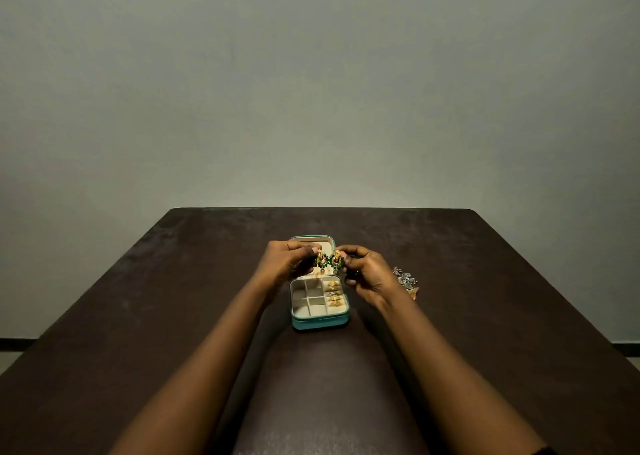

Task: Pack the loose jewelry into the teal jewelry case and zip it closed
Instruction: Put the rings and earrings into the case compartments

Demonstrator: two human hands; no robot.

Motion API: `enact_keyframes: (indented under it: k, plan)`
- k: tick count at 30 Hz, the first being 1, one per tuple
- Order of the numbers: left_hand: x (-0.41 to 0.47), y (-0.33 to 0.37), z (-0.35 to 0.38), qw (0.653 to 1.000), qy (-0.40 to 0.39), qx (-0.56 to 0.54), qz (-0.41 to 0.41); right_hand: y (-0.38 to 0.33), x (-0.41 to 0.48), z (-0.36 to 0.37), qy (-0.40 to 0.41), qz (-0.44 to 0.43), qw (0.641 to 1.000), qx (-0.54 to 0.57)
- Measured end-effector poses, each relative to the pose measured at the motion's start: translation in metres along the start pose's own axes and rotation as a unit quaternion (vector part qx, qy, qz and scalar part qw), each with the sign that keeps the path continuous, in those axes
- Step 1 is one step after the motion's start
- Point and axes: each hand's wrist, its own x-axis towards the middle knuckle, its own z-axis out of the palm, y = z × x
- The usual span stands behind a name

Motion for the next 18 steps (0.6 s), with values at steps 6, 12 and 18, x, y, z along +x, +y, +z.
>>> enact_keyframes:
  k: [6, 12, 18]
  plan:
    - [-0.003, -0.008, -0.021, 0.995, 0.023, 0.096, -0.019, 0.007, 0.000, 0.014, -0.010, 0.016, 0.998, -0.058]
    - [0.000, -0.018, -0.027, 0.976, 0.058, 0.211, -0.020, 0.020, 0.000, 0.027, 0.013, 0.031, 0.974, -0.226]
    - [0.009, -0.020, -0.026, 0.954, 0.096, 0.282, -0.037, 0.028, 0.008, 0.040, 0.069, -0.007, 0.935, -0.349]
